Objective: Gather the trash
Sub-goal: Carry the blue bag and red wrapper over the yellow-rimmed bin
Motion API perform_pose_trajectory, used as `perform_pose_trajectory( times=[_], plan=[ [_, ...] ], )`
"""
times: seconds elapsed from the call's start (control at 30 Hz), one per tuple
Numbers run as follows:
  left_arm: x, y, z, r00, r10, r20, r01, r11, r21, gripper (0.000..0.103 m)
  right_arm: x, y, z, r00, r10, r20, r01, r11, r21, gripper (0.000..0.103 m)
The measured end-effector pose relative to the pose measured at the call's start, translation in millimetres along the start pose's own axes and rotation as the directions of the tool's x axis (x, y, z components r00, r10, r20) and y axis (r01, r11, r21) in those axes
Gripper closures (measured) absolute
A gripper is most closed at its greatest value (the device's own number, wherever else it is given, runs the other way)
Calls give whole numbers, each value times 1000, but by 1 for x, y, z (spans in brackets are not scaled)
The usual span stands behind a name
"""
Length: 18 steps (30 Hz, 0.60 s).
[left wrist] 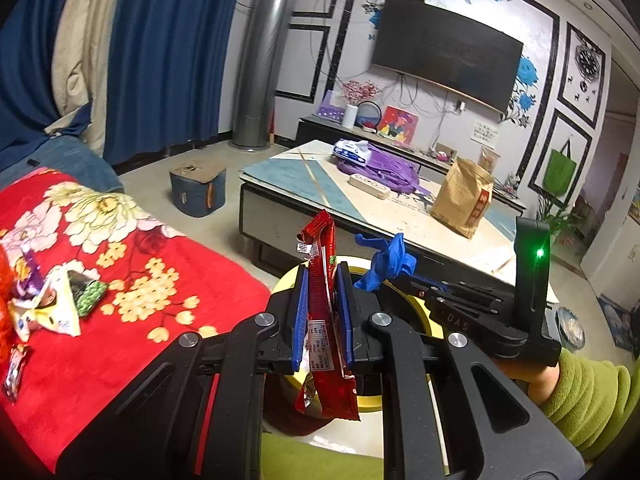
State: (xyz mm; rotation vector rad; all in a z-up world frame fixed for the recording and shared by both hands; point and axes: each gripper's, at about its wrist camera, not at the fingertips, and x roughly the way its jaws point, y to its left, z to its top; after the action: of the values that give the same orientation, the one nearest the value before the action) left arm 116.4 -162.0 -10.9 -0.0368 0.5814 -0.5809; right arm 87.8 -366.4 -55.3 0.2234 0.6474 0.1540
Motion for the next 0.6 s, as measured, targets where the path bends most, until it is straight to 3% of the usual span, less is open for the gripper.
perform_pose_trajectory(
  times=[0.6],
  plan=[
    [51, -36, 13, 997, -61, -51, 64, 996, 61, 94, 3, -32, -27, 999, -33, -43, 36, 996, 78, 95]
  ],
)
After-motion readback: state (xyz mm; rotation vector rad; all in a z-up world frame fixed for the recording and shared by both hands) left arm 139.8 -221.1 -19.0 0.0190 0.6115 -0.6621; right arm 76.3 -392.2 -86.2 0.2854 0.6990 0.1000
